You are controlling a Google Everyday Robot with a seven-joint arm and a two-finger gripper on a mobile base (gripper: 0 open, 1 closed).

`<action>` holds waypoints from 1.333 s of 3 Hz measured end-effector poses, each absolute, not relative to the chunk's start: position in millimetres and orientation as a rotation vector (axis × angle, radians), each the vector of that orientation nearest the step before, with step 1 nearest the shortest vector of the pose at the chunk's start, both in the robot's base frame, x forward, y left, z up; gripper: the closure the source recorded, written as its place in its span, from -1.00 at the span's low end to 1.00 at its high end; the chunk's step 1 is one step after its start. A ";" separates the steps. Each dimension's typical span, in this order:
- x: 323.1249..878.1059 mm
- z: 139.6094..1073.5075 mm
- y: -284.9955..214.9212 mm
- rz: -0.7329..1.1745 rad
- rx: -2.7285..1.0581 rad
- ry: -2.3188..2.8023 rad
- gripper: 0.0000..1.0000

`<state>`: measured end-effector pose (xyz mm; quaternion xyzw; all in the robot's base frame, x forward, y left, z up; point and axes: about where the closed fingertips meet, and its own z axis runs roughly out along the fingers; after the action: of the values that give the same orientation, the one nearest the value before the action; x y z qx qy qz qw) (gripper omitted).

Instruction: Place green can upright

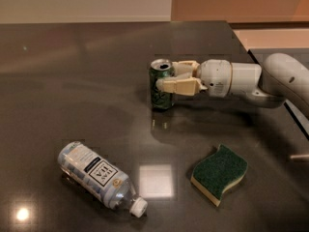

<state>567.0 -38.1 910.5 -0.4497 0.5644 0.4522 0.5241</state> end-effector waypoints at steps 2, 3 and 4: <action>565.3 905.3 -40.9 1.062 -1.064 1.335 -0.26; 563.8 904.0 -42.2 1.061 -1.068 1.305 -0.74; 563.3 904.6 -39.6 1.063 -1.072 1.303 -1.00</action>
Offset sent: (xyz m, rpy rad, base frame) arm -0.0016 -0.0111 -0.0093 0.0142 -0.0387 -0.0338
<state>563.3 -39.6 904.6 -0.4514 0.5487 0.4478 0.5428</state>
